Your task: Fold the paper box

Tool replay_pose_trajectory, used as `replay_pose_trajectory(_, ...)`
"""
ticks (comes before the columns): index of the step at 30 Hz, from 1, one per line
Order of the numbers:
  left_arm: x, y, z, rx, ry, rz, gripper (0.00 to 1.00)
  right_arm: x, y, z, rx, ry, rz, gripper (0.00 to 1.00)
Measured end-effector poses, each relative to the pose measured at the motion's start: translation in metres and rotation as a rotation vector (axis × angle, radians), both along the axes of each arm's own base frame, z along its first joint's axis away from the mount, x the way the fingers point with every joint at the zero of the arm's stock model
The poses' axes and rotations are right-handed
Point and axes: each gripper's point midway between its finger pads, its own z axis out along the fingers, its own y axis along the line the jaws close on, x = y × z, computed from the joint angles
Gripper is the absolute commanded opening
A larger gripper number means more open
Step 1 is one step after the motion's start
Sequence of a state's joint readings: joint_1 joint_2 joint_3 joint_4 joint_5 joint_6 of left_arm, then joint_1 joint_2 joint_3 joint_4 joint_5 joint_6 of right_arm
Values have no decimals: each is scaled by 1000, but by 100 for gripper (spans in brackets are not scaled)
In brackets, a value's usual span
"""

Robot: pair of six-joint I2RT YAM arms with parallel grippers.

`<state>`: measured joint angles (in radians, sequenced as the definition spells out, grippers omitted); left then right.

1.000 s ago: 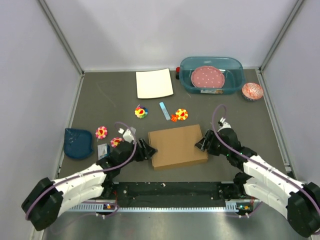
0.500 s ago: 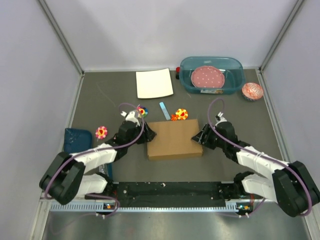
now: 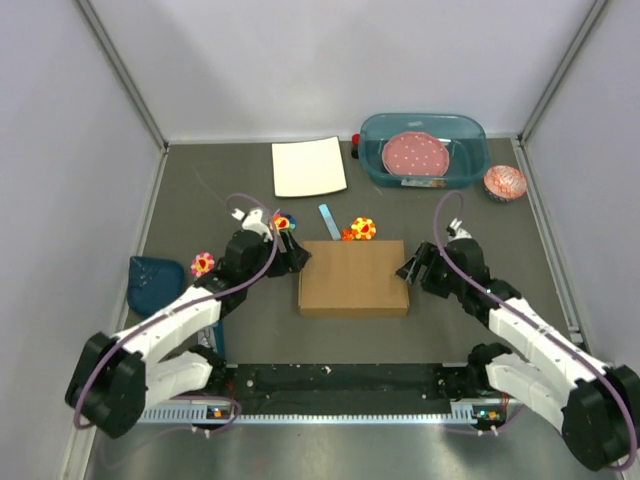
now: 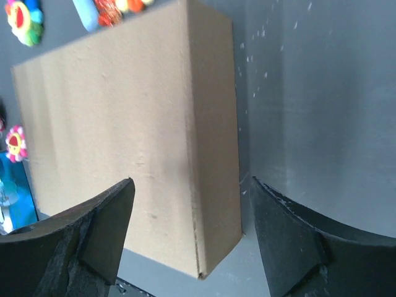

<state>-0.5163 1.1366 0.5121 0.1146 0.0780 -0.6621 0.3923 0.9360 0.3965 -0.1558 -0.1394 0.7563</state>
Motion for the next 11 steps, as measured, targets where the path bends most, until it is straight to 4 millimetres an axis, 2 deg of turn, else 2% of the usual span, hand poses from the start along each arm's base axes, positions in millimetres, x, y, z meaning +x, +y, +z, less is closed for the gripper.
replay_pose_trajectory(2, 2, 12, 18, 17, -43, 51, 84, 3, -8, 19, -33, -33, -18, 77)
replay_pose_trajectory(5, 5, 27, 30, 55, -52, 120, 84, 9, -16, 51, -61, -113, -35, 77)
replay_pose_trajectory(7, 5, 36, 32, 90, -33, 159, 82, 12, -21, 66, -81, -153, -47, 77)
replay_pose_trajectory(11, -3, 50, 27, 129, 18, 215, 83, 7, -30, 76, -112, -187, -57, 79)
